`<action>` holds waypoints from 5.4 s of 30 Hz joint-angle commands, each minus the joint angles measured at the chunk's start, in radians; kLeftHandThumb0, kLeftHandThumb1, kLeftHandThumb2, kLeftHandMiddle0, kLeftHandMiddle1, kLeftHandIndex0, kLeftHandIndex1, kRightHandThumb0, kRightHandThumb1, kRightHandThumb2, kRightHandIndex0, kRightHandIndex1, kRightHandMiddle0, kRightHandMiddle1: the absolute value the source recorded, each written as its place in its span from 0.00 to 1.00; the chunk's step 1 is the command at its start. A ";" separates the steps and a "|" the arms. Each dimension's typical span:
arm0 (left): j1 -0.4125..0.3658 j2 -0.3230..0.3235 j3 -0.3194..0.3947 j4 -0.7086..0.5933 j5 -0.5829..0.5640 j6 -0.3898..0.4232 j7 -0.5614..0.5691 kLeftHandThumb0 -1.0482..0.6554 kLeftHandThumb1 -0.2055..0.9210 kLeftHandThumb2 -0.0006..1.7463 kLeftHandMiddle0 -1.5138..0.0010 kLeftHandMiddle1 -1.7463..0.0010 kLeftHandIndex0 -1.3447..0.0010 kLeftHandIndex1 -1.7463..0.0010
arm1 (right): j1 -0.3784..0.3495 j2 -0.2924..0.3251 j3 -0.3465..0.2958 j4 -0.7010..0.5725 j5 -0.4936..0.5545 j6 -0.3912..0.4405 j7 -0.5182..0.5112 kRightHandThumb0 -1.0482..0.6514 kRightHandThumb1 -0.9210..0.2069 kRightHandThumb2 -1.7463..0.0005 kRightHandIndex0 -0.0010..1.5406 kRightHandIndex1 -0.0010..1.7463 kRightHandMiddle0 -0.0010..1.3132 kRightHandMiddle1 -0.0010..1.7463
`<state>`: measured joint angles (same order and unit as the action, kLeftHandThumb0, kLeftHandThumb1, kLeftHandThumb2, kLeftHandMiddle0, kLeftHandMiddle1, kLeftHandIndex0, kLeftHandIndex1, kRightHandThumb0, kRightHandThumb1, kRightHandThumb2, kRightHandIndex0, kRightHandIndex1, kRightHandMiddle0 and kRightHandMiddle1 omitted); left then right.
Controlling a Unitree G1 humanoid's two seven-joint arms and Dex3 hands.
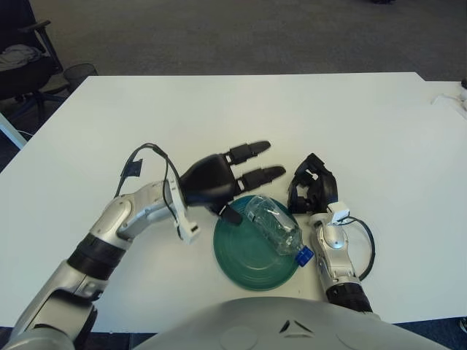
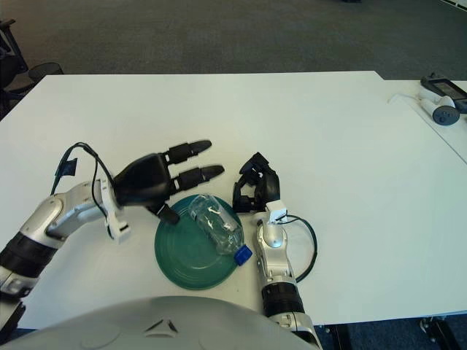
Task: Put the bottle into the plate.
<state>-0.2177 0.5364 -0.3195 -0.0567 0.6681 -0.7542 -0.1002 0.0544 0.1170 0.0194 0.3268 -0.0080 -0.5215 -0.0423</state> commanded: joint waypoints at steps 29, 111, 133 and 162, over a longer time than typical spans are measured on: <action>-0.019 -0.356 0.321 0.476 -0.699 0.196 0.039 0.00 1.00 0.61 0.95 0.98 1.00 0.71 | 0.067 0.021 -0.047 0.095 0.108 0.012 0.081 0.62 0.85 0.03 0.59 0.94 0.50 1.00; 0.297 -0.615 0.350 0.537 -0.624 0.200 0.302 0.61 0.13 1.00 0.42 0.00 0.49 0.00 | 0.091 0.010 -0.040 0.043 0.086 0.057 0.055 0.62 0.85 0.03 0.59 0.94 0.49 1.00; 0.323 -0.624 0.335 0.483 -0.508 0.205 0.420 0.61 0.11 1.00 0.40 0.04 0.48 0.00 | 0.089 0.010 -0.042 0.034 0.084 0.055 0.053 0.62 0.87 0.02 0.60 0.94 0.51 1.00; 0.354 -0.622 0.316 0.425 -0.464 0.252 0.447 0.61 0.13 1.00 0.42 0.00 0.49 0.00 | 0.052 0.004 -0.066 0.031 0.097 0.062 -0.027 0.62 0.89 0.01 0.62 0.93 0.52 1.00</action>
<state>0.0626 -0.0825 -0.0016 0.3321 0.1950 -0.5255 0.3415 0.0614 0.1151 -0.0169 0.3064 0.0660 -0.4835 -0.0703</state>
